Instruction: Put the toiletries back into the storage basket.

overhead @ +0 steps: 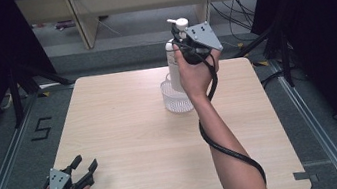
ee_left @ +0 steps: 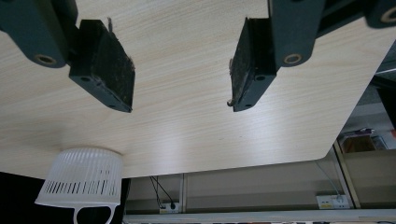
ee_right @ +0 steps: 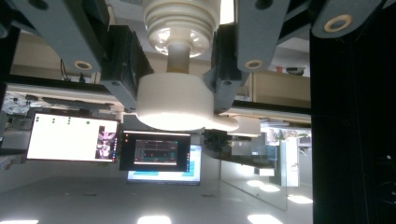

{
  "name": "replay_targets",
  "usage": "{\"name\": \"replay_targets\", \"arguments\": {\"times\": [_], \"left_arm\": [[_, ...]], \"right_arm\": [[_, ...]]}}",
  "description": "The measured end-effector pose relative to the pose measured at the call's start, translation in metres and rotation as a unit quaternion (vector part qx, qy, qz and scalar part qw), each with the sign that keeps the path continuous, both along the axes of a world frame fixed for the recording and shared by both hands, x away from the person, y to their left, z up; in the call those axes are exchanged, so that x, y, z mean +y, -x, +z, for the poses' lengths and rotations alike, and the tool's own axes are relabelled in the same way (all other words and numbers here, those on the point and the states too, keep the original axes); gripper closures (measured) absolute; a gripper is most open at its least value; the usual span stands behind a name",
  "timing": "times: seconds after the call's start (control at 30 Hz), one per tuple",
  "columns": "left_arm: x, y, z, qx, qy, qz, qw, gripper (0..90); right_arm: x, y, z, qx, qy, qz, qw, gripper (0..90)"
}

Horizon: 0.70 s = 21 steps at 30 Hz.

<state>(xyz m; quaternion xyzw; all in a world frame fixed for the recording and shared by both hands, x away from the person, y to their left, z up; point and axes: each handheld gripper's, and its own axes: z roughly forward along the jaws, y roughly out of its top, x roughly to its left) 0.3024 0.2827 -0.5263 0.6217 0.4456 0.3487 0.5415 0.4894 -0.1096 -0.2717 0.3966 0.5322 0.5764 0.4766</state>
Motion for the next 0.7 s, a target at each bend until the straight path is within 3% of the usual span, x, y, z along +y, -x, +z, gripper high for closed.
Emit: {"name": "replay_targets", "arguments": {"times": [0.13,0.3,0.7], "left_arm": [[0.0,0.0,0.0,0.0,0.0,0.0,1.0,39.6],[0.0,0.0,0.0,0.0,-0.001,0.0,1.0,39.6],[0.0,0.0,0.0,0.0,0.0,0.0,1.0,39.6]], "right_arm": [[0.0,-0.005,-0.001,-0.001,0.009,-0.001,1.0,60.1],[0.002,-0.007,-0.001,0.007,-0.001,0.0,1.0,60.1],[0.003,-0.019,-0.006,0.014,0.003,0.0,0.9999,60.1]]}}
